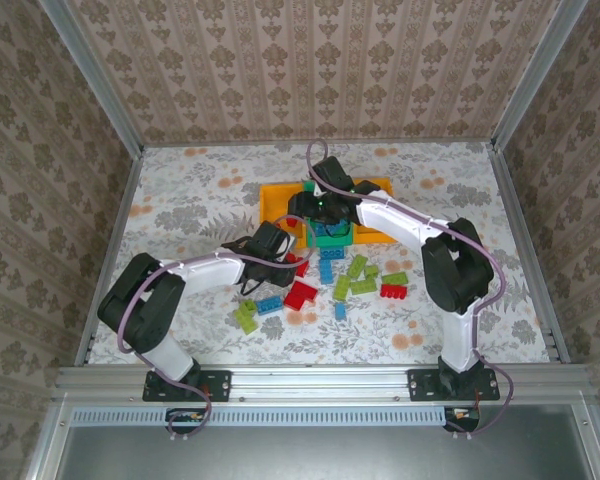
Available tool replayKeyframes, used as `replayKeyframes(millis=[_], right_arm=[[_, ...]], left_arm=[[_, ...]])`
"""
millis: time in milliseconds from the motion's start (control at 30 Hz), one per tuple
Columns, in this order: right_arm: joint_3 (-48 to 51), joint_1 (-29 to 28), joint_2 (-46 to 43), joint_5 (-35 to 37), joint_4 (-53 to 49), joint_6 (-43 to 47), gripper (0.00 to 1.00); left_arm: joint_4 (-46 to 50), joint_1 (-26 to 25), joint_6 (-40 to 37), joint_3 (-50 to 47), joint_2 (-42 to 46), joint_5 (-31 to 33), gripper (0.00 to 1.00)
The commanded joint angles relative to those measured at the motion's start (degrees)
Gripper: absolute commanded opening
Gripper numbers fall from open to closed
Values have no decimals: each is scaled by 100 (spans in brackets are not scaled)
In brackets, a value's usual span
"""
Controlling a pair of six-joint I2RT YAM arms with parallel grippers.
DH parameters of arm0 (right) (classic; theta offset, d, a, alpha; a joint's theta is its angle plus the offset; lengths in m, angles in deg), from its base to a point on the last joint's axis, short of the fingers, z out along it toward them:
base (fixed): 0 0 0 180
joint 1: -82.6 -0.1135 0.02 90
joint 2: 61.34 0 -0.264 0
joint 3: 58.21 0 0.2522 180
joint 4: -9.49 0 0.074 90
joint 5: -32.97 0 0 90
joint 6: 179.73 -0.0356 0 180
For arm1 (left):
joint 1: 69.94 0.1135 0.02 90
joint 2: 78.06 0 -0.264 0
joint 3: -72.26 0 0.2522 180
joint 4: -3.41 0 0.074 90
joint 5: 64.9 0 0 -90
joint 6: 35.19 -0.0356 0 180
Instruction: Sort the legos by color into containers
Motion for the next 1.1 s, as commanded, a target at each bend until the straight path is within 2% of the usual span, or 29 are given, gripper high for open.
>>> replayKeyframes(millis=[0,233,400,700,967,1067], right_arm=[[128,28,-346,126,-14,152,67],[625,-6,-715,281,-49,526,68],[1261,-38,-1166,543,-13,845,69],[2052,-235,-1525,713,116,804,70],[2435,-385,-1790,940,-6,868,70],[2548,-444,-1894,980,-16,877,70]], left_arm=[[94,-17,-9,55,232,36,34],[449,-5,-70,168,968,211,28],[596,303,-140,512,1235,149,27],[771,1077,-76,1631,183,-467,29],[769,1225,76,2252,-535,-485,38],[766,1243,194,2332,-638,-448,50]])
